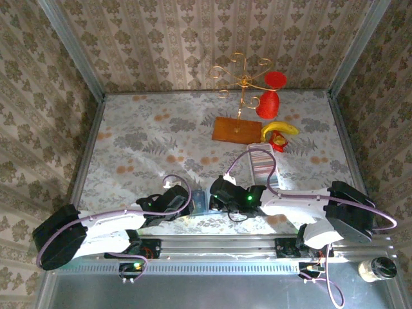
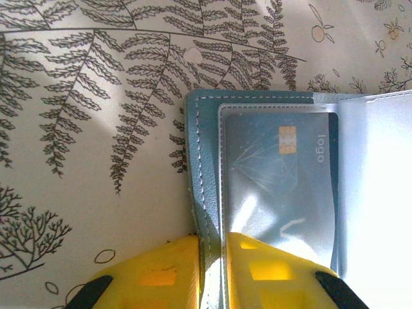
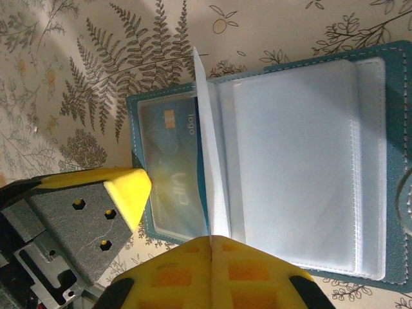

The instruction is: Put the credit cards into the card holder

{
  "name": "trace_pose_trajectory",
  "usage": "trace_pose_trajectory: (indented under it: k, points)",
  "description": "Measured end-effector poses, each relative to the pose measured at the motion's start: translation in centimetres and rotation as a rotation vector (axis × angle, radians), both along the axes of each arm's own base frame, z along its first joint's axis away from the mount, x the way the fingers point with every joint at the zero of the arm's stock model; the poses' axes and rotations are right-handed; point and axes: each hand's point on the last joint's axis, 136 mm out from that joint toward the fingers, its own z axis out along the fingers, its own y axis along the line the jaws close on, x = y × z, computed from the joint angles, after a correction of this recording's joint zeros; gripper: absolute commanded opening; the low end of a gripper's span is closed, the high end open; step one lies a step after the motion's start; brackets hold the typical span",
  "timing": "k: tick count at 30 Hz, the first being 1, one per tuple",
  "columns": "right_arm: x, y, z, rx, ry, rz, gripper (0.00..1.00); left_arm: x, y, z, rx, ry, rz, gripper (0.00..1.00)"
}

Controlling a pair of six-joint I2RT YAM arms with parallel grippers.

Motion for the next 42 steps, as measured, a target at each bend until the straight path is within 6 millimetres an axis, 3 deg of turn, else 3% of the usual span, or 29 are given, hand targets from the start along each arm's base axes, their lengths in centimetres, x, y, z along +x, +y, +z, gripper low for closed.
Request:
trace_pose_trajectory:
  k: [12, 19, 26, 30, 34, 38, 40, 42]
  points:
    - [0.0, 3.8, -1.6, 0.031, 0.036, 0.092, 0.26, -1.0, 0.7, 0.2, -0.024, 0.019, 0.007, 0.23]
    - [0.4, 5.6, -0.8, 0.086, 0.025, 0.106, 0.39, -1.3, 2.5, 0.6, -0.026, 0.0, 0.045, 0.3]
    - [0.6, 6.3, 0.5, 0.129, -0.008, 0.129, 0.61, -1.5, 4.0, 0.9, 0.003, -0.013, 0.072, 0.32]
    - [1.4, 5.0, 4.2, 0.116, -0.129, 0.192, 0.63, -1.3, 4.7, 1.6, 0.033, -0.024, 0.082, 0.35]
    - [3.1, 1.9, 12.7, 0.107, -0.444, 0.296, 0.65, -0.3, 4.5, 2.6, 0.035, -0.036, 0.1, 0.36]
    - [1.6, -1.8, 19.9, -0.002, -0.835, 0.526, 0.78, 1.0, 4.5, 2.1, 0.044, 0.001, 0.134, 0.36]
    - [0.5, -4.3, 21.7, -0.143, -1.02, 0.656, 0.81, 1.4, 4.5, 1.7, 0.049, 0.019, 0.137, 0.4]
    - [0.2, -6.7, 22.2, -0.308, -1.141, 0.735, 0.83, 1.6, 4.0, 1.5, 0.046, 0.028, 0.122, 0.41]
